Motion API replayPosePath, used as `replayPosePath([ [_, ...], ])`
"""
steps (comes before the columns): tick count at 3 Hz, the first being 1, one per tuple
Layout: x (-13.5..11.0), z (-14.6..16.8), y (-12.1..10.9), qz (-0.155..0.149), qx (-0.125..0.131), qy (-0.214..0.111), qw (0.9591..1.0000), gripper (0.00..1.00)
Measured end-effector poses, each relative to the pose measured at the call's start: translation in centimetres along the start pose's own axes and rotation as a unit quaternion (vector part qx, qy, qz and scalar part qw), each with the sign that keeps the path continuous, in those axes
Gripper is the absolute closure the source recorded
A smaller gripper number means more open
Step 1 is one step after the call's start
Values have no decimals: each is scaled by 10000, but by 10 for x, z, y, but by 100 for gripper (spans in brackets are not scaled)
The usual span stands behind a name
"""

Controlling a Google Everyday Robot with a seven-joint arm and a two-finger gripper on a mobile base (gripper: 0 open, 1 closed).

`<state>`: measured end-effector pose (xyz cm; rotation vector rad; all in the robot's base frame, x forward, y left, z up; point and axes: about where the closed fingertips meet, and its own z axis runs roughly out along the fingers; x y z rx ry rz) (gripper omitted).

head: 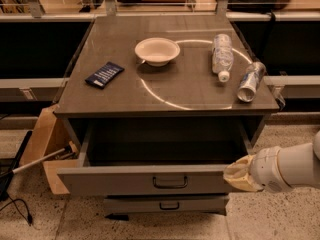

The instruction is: Close top drawer

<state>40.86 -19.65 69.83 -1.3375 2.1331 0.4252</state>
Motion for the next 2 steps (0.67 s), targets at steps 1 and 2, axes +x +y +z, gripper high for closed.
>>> replayPosePath([
  [1,0,0,0,-2,3,1,10000,100],
  [2,-1,4,-11,-6,78,1,10000,100],
])
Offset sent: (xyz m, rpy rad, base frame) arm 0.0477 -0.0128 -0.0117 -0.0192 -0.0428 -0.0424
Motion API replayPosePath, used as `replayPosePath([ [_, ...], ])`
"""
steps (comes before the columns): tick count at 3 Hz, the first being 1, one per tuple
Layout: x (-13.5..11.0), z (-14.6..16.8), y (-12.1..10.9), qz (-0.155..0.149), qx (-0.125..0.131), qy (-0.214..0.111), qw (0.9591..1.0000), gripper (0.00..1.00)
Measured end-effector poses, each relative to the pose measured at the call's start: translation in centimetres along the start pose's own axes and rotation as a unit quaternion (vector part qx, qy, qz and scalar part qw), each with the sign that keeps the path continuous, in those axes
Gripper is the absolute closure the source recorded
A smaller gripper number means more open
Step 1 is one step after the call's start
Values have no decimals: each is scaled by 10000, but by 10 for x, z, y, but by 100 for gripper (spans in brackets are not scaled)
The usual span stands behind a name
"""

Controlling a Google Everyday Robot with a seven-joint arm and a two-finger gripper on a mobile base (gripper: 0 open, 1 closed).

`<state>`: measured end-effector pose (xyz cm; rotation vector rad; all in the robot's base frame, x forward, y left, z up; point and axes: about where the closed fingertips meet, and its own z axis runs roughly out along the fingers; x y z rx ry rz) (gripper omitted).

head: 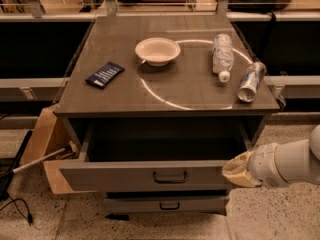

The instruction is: Close top drawer

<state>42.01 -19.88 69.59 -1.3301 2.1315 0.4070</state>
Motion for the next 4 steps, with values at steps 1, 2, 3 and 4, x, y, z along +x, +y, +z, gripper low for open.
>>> replayPosePath([
  [1,-6,4,-24,-49,142,-10,9999,100],
  [2,-14,6,-59,-57,334,-32,9994,100],
  [3,-16,7,-66,-58,381,-33,9993,100],
  [4,-29,10,-118,-61,680,-42,9977,100],
])
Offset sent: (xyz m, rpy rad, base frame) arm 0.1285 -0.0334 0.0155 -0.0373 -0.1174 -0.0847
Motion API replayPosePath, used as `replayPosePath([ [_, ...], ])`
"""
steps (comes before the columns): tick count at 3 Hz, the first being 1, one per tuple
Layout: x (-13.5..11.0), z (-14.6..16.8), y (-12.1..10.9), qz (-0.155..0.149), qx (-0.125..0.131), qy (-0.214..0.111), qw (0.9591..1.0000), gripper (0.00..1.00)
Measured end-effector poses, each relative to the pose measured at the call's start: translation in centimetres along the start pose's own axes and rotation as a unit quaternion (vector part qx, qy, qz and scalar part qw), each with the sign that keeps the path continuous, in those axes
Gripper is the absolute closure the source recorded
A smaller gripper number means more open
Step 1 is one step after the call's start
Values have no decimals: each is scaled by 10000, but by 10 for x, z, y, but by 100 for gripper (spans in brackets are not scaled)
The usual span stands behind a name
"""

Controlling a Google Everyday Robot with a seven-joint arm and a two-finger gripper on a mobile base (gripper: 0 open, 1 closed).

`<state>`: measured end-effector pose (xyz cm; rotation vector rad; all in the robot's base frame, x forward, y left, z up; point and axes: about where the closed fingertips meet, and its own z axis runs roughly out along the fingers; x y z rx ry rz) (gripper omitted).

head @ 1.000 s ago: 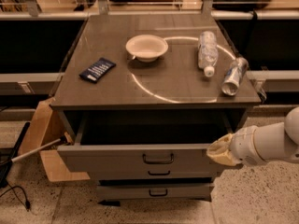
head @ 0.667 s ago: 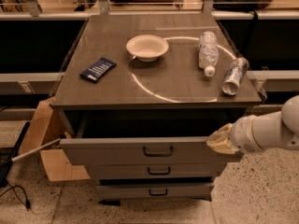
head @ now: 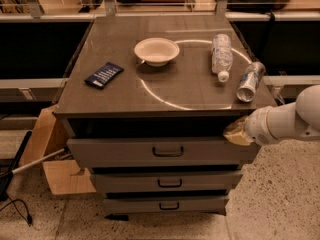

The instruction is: Close top drawer

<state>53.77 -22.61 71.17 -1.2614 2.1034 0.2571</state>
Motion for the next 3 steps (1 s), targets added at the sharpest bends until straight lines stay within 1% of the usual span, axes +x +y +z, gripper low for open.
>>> replayPosePath([
  [2,6,-10,19,31,3,-41,10000,100],
  [3,10,-12,27,41,-39,-33,10000,100],
])
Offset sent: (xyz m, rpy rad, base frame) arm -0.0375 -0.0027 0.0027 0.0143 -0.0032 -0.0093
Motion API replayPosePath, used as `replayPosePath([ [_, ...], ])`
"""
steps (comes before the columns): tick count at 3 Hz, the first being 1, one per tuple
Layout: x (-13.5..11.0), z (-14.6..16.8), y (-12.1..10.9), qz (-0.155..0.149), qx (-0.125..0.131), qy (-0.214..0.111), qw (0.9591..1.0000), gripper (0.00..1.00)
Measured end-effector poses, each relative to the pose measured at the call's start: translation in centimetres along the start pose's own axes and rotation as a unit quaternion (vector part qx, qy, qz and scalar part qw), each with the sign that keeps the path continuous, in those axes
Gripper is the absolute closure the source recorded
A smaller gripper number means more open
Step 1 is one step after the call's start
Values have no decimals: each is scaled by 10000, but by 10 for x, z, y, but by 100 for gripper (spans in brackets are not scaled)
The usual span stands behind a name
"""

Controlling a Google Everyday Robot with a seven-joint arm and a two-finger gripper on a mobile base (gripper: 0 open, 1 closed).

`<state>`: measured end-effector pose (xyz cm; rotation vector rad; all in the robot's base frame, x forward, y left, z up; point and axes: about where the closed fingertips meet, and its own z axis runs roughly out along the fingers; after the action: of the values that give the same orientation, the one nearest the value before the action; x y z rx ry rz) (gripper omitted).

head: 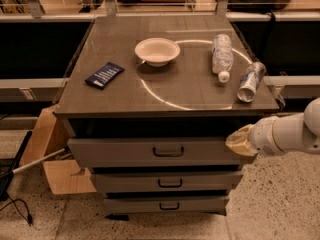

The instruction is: Close top drawer

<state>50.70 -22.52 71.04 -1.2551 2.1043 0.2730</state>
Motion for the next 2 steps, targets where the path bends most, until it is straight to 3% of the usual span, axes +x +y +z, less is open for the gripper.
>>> replayPosePath([
  [2,11,9,4,82,-109,78,9999,100],
])
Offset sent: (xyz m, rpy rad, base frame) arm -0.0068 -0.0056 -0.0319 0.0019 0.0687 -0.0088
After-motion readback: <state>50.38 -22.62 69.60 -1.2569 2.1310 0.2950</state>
